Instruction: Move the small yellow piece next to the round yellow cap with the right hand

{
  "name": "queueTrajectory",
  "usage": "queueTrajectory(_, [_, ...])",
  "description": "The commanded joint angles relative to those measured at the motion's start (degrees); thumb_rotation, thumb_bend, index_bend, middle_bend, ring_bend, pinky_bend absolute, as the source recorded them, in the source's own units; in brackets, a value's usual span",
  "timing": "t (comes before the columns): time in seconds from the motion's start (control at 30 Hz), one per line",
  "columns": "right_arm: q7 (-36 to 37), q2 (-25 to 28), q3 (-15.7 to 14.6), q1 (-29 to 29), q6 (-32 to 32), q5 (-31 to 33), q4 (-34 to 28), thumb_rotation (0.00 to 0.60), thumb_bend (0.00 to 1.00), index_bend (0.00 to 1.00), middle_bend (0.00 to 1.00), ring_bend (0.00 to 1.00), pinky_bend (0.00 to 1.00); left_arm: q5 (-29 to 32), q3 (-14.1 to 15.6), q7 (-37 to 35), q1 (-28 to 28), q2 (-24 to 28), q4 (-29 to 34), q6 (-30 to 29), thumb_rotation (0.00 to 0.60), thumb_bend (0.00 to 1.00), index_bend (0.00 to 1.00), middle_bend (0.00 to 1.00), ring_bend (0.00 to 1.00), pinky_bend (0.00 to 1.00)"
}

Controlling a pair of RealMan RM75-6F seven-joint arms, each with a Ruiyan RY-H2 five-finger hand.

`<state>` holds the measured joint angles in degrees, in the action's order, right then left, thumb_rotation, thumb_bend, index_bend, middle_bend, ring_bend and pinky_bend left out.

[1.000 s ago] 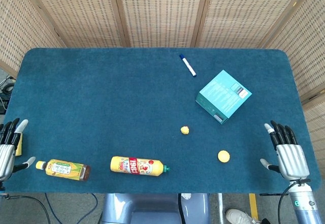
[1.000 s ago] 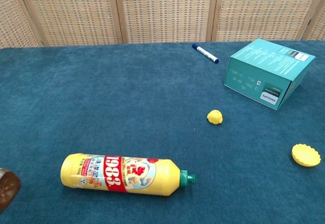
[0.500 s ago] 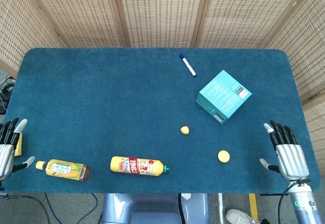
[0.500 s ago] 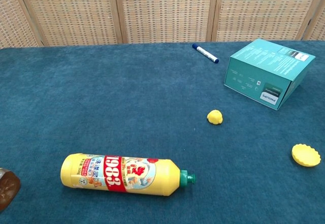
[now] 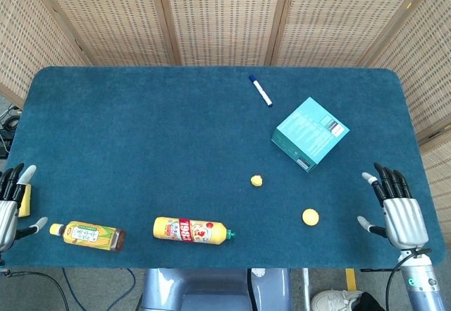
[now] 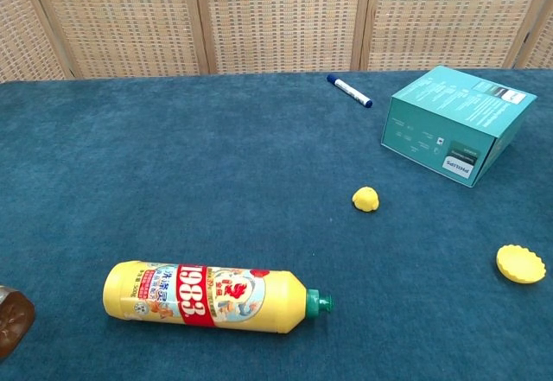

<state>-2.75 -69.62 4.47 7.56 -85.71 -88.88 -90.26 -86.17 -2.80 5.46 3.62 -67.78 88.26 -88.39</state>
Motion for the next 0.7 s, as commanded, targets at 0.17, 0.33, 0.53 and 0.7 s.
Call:
queueTrajectory(0.17, [1.2,0.9,1.4,3.2,3.2,-0.7,-3.1,0.6,0.0,0.25,0.02,0.0,0.0,0.0,-0.1,-0.1,-0.1,0.0,0.0,-0.3,0.6,0.05,0.0,0.0,0.0,0.0])
queueTrajectory(0.33, [-2.4,0.3,3.0,6.7,6.9,-0.6,-7.2,0.6,0.0,0.29,0.04,0.0,0.01,0.2,-0.2,0.0,0.0,0.0,-0.2,0.0,0.6,0.05,0.0,0.0,0.0,0.0])
queueTrajectory(0.53, [-9.2,-2.3,4.9,11.5,13.3,2.0,-12.3,0.6,0.0,0.31,0.04,0.0,0.01,0.2,-0.2,-0.5,-0.1,0.1,-0.2,-0.1,0.6,0.05,0.0,0.0,0.0,0.0])
queueTrajectory(0.7, [-17.0,-6.9,6.5,15.7,18.5,7.2,-15.9,0.6,0.0,0.35,0.05,0.0,0.01,0.5,-0.3,-1.3,0.0,0.2,-0.5,0.2,0.6,0.05,0.0,0.0,0.0,0.0])
